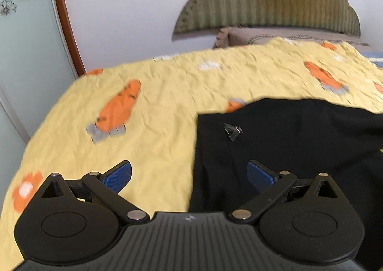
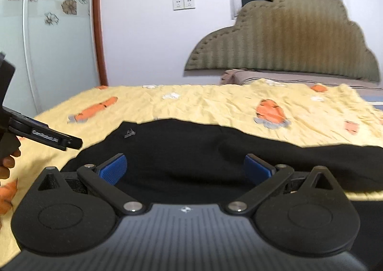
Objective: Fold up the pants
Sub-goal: 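Move both grippers over the black trousers toward the waistband, then grasp the waistband with the left gripper while the right gripper grasps the other waistband corner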
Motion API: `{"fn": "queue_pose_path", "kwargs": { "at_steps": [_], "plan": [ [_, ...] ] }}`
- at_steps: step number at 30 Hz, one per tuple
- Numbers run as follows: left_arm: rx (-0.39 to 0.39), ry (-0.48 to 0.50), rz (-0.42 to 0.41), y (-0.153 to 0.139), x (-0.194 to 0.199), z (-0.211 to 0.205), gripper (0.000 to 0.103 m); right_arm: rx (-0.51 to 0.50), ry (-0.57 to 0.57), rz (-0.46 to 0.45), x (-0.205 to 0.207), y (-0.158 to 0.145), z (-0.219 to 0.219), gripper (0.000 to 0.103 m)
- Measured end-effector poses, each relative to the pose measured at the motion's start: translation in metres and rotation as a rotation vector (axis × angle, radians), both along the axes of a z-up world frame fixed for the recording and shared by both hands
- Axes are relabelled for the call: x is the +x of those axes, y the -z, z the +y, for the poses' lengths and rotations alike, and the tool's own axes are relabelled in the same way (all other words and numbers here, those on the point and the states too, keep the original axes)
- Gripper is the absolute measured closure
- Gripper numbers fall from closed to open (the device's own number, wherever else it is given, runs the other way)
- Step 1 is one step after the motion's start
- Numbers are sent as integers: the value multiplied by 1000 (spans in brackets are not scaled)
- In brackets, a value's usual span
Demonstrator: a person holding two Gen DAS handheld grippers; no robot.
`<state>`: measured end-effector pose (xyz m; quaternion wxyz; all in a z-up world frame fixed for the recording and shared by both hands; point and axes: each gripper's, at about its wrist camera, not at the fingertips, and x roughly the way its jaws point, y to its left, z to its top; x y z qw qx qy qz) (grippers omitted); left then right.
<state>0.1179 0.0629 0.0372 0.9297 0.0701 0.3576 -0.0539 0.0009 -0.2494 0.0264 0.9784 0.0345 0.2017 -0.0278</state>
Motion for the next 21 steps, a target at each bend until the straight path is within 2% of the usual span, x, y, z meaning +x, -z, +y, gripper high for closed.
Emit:
{"fn": "queue_pose_path", "kwargs": {
  "at_steps": [4, 6, 8, 10, 11, 12, 14, 17, 21],
  "plan": [
    [-33, 73, 107, 6, 43, 5, 0, -87, -83, 45, 41, -1, -15, 0],
    [-17, 116, 168, 18, 61, 3, 0, -140, -127, 65, 62, -2, -20, 0],
    [-21, 162, 183, 27, 76, 2, 0, -202, -153, 115, 90, -2, -28, 0],
    [38, 208, 171, 27, 91, -3, 0, -241, -153, 141, 114, -2, -37, 0],
    [34, 251, 176, 29, 101, -4, 0, -243, -154, 155, 128, -2, -45, 2],
    [28, 284, 127, 20, 105, -8, 0, -234, -155, 170, 141, -2, -54, 4],
    [-32, 318, 168, 26, 123, -5, 0, -193, -191, 202, 165, 0, -73, 14],
    [-92, 344, 175, 25, 149, -1, 0, -190, -254, 227, 190, 8, -94, 15],
    [-129, 400, 210, 31, 175, 0, 0, -180, -317, 311, 217, 22, -113, 19]
  ]
}}
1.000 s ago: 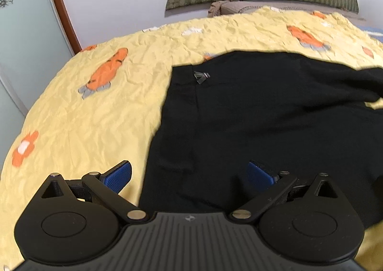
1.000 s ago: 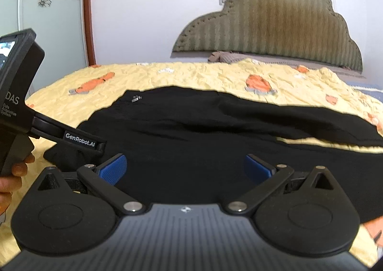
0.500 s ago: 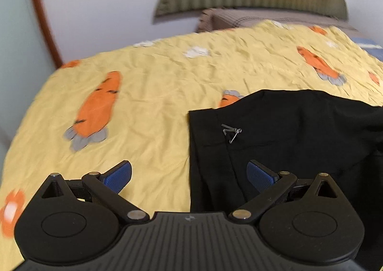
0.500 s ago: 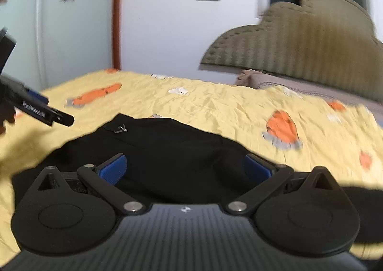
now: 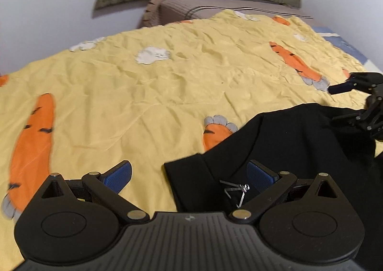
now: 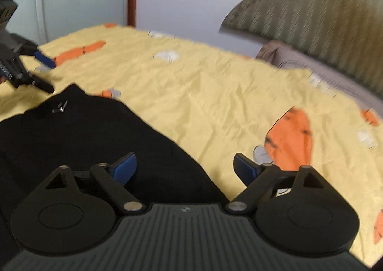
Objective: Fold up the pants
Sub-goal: 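Grasp the waistband with the left gripper while the right gripper grasps the other waistband corner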
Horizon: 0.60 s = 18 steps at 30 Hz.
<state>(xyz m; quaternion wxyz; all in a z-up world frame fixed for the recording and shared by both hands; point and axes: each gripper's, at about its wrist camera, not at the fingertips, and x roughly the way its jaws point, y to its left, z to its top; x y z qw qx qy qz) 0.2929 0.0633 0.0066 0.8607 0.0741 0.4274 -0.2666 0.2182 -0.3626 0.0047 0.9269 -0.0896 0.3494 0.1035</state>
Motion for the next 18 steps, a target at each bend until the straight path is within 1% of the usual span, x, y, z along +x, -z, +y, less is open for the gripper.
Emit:
{"fn": "queue_pose_path", "kwargs": {
  "at_steps": [2, 5, 10, 14, 17, 18],
  "plan": [
    [-6, 44, 3, 3, 9, -1, 0, 27, -32, 50, 8, 5, -6, 21],
    [-8, 125, 5, 8, 19, -2, 0, 25, -73, 87, 18, 10, -14, 21],
    [23, 314, -10, 12, 23, -10, 0, 32, -147, 150, 32, 14, -20, 21],
    [38, 434, 49, 20, 31, -22, 0, 25, -189, 193, 41, 17, -20, 21],
    [44, 481, 108, 30, 36, -28, 0, 44, -214, 213, 46, 19, -23, 21],
    [39, 484, 105, 30, 37, -28, 1, 50, -219, 222, 48, 20, -24, 21]
  ]
}}
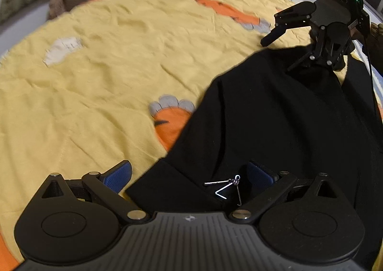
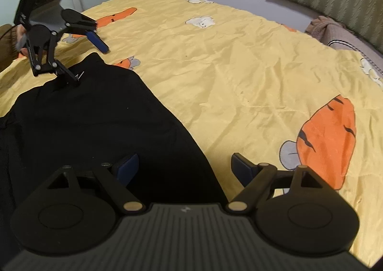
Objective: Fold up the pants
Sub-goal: 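Grasp the waistband with the left gripper while the right gripper grasps the other waistband corner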
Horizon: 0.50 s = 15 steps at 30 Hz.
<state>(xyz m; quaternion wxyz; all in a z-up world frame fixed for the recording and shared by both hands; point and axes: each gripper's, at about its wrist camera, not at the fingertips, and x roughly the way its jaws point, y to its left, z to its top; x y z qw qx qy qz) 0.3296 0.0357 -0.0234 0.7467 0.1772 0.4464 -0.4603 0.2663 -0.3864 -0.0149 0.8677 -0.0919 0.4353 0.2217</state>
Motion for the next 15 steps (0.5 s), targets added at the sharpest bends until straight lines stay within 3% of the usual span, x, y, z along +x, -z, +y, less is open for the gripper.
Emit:
{"fn": "queue_pose_path", "kwargs": {
  "at_steps": [3, 5, 6, 8, 9, 12, 15],
  "plan": [
    [-16, -19, 28, -1, 7, 1, 8, 25, -17, 52, 5, 6, -2, 41],
    [-11, -37, 15, -5, 6, 4, 28, 20, -32, 77, 5, 10, 0, 60],
    [-7, -44, 19, -7, 6, 4, 40, 17, -36, 76, 4, 11, 1, 64],
    [3, -79, 8, -12, 3, 5, 56, 20, -23, 62, 1, 9, 0, 87],
    [18, -95, -14, -12, 2, 3, 68, 18, -5, 55, 0, 8, -1, 92],
    [36, -157, -50, -16, -5, 1, 74, -1, 18, 29, -6, 6, 1, 96],
    [45, -211, -142, -25, -22, -2, 76, -87, 21, -24, -15, 4, 16, 97]
  ]
}}
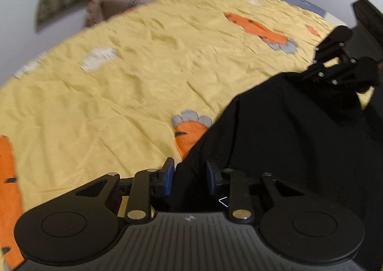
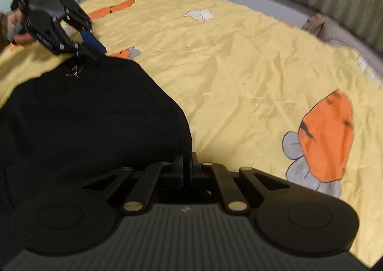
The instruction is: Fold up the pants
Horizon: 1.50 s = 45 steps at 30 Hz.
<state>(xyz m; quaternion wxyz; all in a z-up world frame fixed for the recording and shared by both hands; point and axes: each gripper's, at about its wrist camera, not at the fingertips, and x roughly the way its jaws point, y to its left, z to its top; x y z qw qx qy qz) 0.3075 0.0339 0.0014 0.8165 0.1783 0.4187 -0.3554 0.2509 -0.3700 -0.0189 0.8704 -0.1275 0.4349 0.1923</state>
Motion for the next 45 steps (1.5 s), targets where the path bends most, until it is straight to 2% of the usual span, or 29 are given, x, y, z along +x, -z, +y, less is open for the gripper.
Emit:
{"fn": "queue_pose_path", "kwargs": {
  "at_steps": [5, 11, 17, 20, 27, 33, 42, 45],
  "plan": [
    [-3, -42, -130, -16, -42, -4, 82, -148, 32, -135, -25, -10, 26, 97],
    [-97, -112, -137, -38, -83, 15, 88, -206, 74, -282, -71, -29, 50, 97],
    [-134, -171, -133, -41, -131, 34, 88, -178, 76, -348, -127, -47, 67, 97],
    [-147, -188, -119, -34, -156, 41, 89, -200, 66, -373, -157, -49, 80, 97],
    [-195, -224, -107, -20, -216, 62, 90, -190, 57, -369, -229, -36, 107, 97],
    [-195, -231, -121, -13, -262, 70, 90, -181, 35, -330, -283, -15, 130, 97],
    [-218, -280, -112, -6, -303, 83, 90, -154, 63, -302, -315, -2, 139, 97],
    [-195, -292, -121, -5, -308, 86, 91, -148, 60, -300, -322, -5, 140, 97]
  ]
}}
